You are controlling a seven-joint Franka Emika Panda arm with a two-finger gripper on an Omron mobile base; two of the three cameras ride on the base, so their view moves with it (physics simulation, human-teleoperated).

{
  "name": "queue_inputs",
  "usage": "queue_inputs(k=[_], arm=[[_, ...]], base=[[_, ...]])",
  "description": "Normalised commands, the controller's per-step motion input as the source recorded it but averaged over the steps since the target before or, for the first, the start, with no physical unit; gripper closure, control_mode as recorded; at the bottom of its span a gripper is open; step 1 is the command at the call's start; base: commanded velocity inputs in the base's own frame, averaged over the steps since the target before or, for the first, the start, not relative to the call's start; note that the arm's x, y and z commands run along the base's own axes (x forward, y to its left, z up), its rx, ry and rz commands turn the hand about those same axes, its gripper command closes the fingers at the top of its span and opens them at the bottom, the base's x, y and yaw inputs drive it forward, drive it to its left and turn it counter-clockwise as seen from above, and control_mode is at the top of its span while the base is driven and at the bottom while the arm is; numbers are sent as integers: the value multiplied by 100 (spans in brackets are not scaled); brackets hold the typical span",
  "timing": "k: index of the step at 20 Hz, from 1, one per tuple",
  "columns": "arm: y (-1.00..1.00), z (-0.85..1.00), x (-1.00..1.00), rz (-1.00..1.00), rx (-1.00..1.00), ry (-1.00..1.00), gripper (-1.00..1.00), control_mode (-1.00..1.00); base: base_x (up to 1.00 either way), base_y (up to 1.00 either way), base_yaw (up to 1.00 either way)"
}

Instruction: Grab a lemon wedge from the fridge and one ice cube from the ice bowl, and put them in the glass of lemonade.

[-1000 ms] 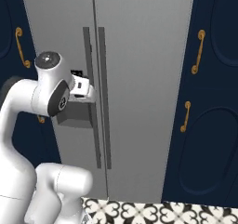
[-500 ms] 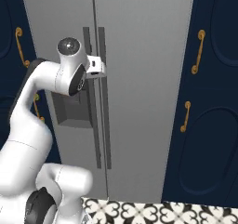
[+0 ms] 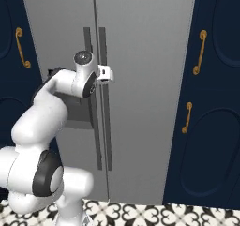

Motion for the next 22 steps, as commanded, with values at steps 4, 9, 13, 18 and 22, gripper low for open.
queue_inputs(k=[4,9,13,18,22], arm=[[0,-12,88,-6,0,1,-100,-100],[-3,-29,84,0,3,0,-100,-100],[-31,-16,31,0,7,-2,-100,-100],[-8,-1,1,0,3,-4,-100,-100],[0,-1,-10,0,2,-18,-100,-100]], base=[[0,0,0],[0,0,0],[0,0,0],[0,0,0],[0,0,0]])
